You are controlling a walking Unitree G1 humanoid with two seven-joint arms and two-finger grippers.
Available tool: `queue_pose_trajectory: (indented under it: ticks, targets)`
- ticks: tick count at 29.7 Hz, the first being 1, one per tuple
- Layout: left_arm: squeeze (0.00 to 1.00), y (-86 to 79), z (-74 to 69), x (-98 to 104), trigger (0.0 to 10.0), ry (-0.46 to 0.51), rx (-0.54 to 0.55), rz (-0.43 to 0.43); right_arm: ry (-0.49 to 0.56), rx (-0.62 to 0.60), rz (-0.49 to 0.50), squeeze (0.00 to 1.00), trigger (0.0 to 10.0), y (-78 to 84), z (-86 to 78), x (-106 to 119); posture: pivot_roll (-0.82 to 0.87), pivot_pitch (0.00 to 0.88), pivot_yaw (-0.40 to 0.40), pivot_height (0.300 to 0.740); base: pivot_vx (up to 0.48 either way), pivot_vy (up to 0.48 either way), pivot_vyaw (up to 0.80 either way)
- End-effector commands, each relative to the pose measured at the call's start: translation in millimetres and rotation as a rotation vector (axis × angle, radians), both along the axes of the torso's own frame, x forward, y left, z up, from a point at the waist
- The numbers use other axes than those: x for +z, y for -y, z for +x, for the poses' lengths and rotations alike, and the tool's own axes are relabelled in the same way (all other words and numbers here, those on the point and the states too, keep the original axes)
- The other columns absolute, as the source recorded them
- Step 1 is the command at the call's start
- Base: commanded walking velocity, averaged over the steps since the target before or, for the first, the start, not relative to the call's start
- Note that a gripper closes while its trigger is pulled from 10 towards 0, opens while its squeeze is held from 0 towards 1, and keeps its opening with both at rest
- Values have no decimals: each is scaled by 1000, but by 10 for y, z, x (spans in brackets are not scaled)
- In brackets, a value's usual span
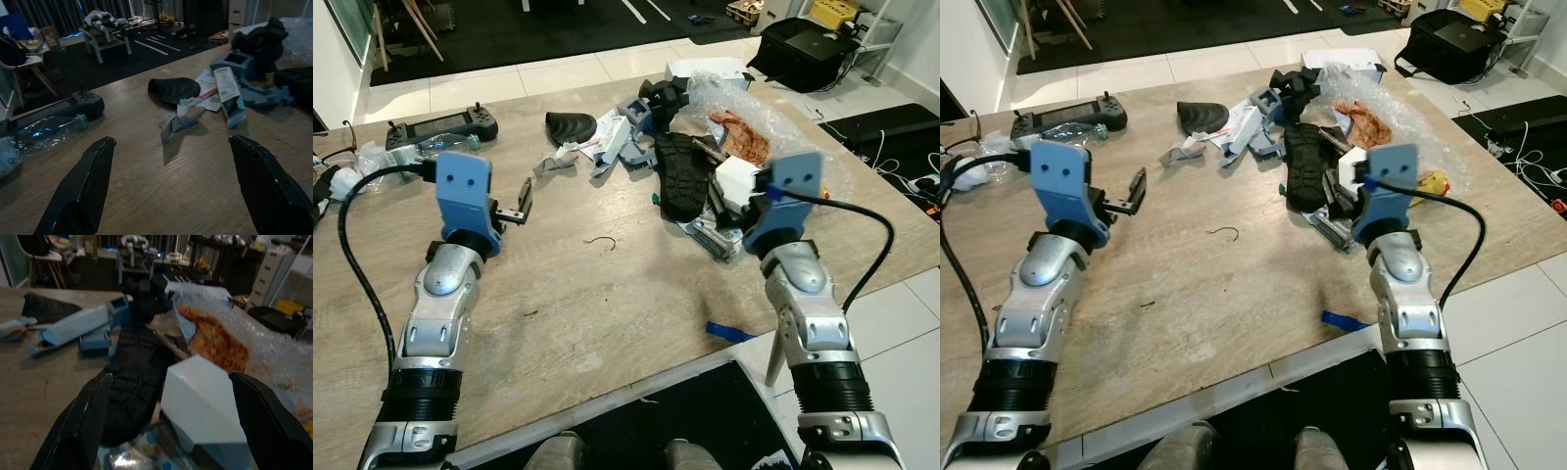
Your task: Picking trash to rubbish bin
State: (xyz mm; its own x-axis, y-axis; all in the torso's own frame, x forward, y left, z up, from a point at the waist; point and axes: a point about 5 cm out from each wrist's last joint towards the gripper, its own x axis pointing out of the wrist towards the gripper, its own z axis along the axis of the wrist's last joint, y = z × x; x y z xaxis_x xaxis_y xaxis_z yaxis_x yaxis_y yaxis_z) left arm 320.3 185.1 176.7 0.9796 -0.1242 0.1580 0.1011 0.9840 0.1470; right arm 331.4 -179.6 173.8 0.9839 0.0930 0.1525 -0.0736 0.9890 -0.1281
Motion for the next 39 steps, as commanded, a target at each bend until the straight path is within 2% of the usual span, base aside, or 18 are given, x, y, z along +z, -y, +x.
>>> queue_pose_trajectory:
  ticks: [1, 3, 5, 6, 7, 8, 9, 11, 12, 15, 17, 20, 30, 31, 32, 35, 39]
  targets:
    - [0, 56, 15, -21, 10000, -18, -30, -3, -70, -8, -21, 1000, 10000, -27, -25, -138, 8, 70, 27, 740, 0, 0, 0]
    - [0, 110, 18, -30, 10000, -25, -68, 1, -98, 2, -21, 1000, 10000, -49, -34, -188, 12, 73, 24, 740, 0, 0, 0]
    - [0, 269, -43, -71, 10000, -41, -234, -4, -153, 26, -31, 1000, 10000, -91, -60, -277, 3, 76, 26, 740, 0, 0, 0]
    - [0, 269, -43, -71, 10000, -41, -234, -4, -153, 26, -31, 1000, 10000, -91, -60, -277, 3, 76, 26, 740, 0, 0, 0]
    - [0, 360, -119, -95, 10000, -45, -357, -8, -170, 35, -33, 875, 10000, -108, -76, -306, -1, 80, 22, 740, 0, 0, 0]
    - [0, 445, -209, -106, 10000, -57, -477, -25, -190, 39, -29, 0, 10000, -112, -89, -338, -6, 75, 17, 740, 0, 0, 0]
    - [0, 445, -209, -106, 10000, -57, -477, -25, -190, 39, -29, 0, 10000, -112, -89, -338, -6, 75, 17, 740, 0, 0, 0]
    - [0, 586, -364, -116, 10000, -73, -650, -24, -229, 39, -34, 0, 10000, -97, -107, -422, -1, 84, 6, 740, 0, 0, 0]
    - [0, 628, -405, -122, 10000, -81, -690, -18, -241, 39, -42, 0, 10000, -84, -111, -452, 0, 84, 5, 740, 0, 0, 0]
    - [0, 714, -475, -113, 10000, -75, -747, -9, -274, 33, -50, 0, 10000, -44, -115, -535, -1, 91, 0, 740, 0, 0, 0]
    - [0, 714, -475, -113, 10000, -75, -747, -9, -274, 33, -50, 0, 10000, -44, -115, -535, -1, 91, 0, 740, 0, 0, 0]
    - [0, 857, -580, -88, 10000, -65, -840, 22, -308, 33, -53, 0, 10000, 18, -131, -606, -3, 106, 1, 740, 0, 0, 0]
    - [0, 921, -632, -78, 10000, -86, -909, 33, -276, 14, -22, 0, 10000, 91, -118, -596, 8, 121, 21, 740, 0, 0, 0]
    - [0, 919, -629, -66, 10000, -88, -914, 33, -261, 35, -19, 59, 10000, 81, -108, -585, 10, 121, 26, 740, 0, 0, 0]
    - [0, 914, -626, -59, 10000, -89, -916, 37, -250, 55, -11, 1000, 10000, 68, -103, -576, 13, 126, 31, 740, 0, 0, 0]
    - [0, 905, -622, -44, 10000, -92, -921, 42, -236, 79, 21, 1000, 10000, 52, -89, -564, 16, 129, 34, 740, 0, 0, 0]
    - [0, 907, -627, -43, 10000, -95, -921, 44, -216, 79, 10, 1000, 10000, 59, -78, -550, 21, 130, 38, 740, 0, 0, 0]
